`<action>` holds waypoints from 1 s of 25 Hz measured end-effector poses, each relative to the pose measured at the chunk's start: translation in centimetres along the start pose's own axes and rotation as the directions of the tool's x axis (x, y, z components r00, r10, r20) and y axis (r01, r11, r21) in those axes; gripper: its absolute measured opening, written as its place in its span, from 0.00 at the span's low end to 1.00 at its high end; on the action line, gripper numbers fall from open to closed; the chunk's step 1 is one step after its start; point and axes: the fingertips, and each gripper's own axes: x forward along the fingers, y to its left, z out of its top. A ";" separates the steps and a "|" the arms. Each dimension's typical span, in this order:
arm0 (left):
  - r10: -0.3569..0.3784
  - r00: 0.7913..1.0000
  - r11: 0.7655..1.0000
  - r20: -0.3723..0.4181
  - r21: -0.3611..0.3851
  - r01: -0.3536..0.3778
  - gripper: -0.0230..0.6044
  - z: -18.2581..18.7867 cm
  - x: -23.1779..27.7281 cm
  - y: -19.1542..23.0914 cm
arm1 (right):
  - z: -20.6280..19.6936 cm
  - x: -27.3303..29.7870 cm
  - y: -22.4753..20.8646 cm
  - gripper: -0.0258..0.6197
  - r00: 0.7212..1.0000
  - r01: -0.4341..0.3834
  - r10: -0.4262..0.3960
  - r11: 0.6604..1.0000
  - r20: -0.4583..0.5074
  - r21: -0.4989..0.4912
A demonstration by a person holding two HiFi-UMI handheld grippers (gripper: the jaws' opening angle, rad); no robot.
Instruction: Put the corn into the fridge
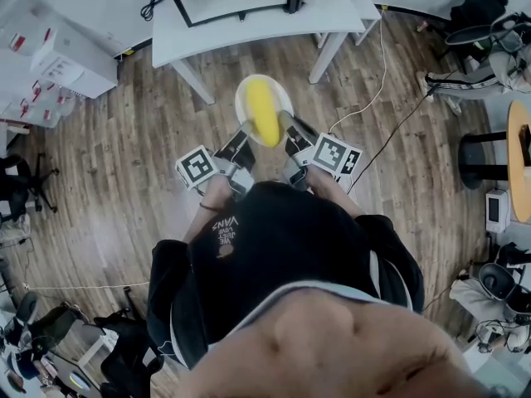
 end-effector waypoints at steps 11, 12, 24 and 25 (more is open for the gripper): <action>0.009 0.999 1.000 0.051 -0.007 -0.009 0.09 -0.7 0.6 0.1 | 0.6 -0.2 -0.7 0.08 0.999 -0.021 0.021 1.000 -0.039 0.001; 0.010 0.999 1.000 0.052 -0.005 -0.009 0.09 -0.7 0.6 0.2 | 0.6 -0.2 -0.7 0.08 0.999 -0.022 0.022 1.000 -0.040 0.000; 0.024 0.999 0.999 0.023 -0.022 -0.023 0.09 2.7 2.6 1.7 | 2.1 3.3 -1.5 0.08 1.000 0.001 -0.001 1.000 -0.020 0.008; 0.025 0.999 1.000 0.020 -0.020 -0.024 0.09 3.0 2.7 1.8 | 2.2 3.6 -1.6 0.08 1.000 0.001 -0.001 1.000 -0.018 0.009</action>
